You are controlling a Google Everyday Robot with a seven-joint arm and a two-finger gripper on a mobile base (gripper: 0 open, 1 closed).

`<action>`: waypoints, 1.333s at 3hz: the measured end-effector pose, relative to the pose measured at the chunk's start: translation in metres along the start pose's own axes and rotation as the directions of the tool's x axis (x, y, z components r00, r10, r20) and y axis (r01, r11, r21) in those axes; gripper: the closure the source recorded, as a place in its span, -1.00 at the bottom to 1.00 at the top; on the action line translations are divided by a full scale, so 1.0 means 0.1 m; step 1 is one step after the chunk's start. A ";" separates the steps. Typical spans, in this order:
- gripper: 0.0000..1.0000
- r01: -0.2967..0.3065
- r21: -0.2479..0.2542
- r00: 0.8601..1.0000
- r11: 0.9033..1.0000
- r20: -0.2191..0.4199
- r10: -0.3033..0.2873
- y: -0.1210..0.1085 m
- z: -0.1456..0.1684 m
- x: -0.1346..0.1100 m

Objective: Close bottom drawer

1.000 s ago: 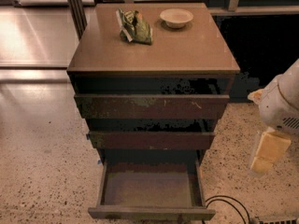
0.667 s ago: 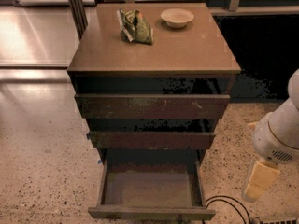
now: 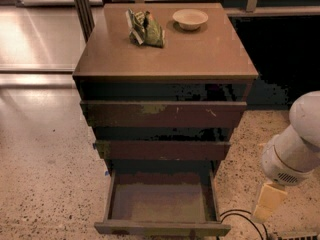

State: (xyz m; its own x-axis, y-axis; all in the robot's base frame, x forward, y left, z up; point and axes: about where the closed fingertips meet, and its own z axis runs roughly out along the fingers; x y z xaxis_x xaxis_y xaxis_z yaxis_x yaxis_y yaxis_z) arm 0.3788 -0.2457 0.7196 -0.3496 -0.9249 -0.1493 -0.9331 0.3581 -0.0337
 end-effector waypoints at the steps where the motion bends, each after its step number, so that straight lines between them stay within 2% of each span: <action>1: -1.00 -0.008 -0.039 0.999 0.999 0.043 0.010 0.03 0.45 -0.01; 2: -1.00 -0.018 -0.099 0.999 0.995 0.046 0.022 0.09 1.03 0.12; 3: -1.00 -0.011 -0.101 0.998 0.995 0.059 0.017 0.10 1.08 0.11; 4: -1.00 0.033 -0.117 0.994 0.993 0.103 -0.021 0.09 1.45 -0.06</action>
Offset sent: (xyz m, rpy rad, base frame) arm -0.0087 -0.0010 -0.1655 0.0975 0.1341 -0.0047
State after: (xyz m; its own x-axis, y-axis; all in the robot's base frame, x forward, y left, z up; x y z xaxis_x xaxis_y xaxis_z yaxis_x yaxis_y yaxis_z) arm 0.3845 -0.2181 0.5772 -0.3195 -0.9140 -0.2500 -0.9475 0.3101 0.0774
